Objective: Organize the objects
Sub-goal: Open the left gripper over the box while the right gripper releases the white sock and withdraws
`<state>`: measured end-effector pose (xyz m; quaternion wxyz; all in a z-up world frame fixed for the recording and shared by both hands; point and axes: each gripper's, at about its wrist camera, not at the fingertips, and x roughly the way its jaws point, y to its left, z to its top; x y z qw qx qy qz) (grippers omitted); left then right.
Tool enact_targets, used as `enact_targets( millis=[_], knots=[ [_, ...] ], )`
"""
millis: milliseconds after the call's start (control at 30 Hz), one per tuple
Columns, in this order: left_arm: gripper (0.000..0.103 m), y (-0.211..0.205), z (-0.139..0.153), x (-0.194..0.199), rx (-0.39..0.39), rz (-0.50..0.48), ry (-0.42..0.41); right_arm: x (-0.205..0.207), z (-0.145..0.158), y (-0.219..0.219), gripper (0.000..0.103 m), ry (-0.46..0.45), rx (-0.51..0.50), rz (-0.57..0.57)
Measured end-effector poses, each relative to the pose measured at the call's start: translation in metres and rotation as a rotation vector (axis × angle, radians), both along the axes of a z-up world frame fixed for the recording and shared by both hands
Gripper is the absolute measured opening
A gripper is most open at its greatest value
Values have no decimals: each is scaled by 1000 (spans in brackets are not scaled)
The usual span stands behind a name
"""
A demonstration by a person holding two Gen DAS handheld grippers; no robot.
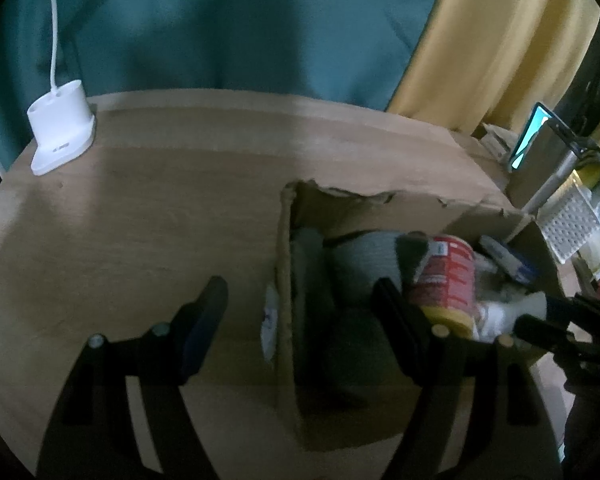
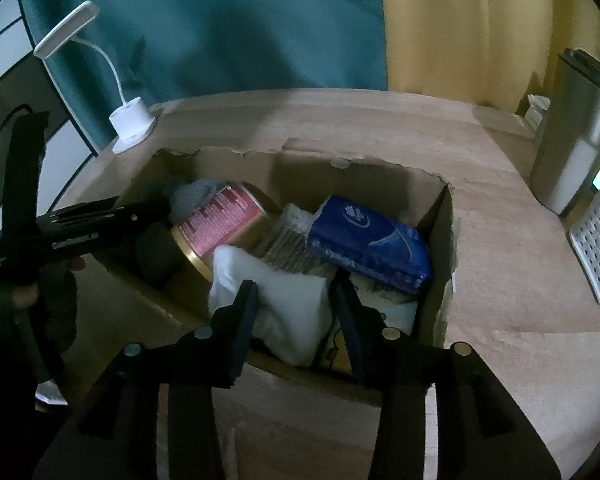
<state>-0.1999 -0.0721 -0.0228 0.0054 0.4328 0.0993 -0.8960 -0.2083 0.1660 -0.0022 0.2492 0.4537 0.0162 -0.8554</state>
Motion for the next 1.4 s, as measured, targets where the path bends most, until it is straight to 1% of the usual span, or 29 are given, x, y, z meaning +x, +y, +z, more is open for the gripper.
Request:
enact_targets(
  millis=[100,267,333,367,833,867,933,967,1400],
  knots=[
    [76,1,2,4,0,-4,8,0,0,0,49,-7,2,-11],
    [76,1,6,9,1,-7,18,2,1,2,52,-9,0,-29],
    [76,1,7,12,3,-8,21,3,2,2,54,-6,3,-39],
    [76,1,7,13,3,-8,22,4,2,2,58,-4,4,-43],
    [76,5,19,31,8,-20,54,18,10,6,60,30,13,-64],
    [76,4,19,32,8,-20,55,19,10,7,61,33,14,-66],
    [76,5,21,35,8,-21,59,21,12,9,66,37,12,-69],
    [76,5,22,36,7,-23,60,22,12,10,67,40,11,-72],
    [76,13,31,54,11,-43,80,37,19,10,67,59,15,-70]
  ],
)
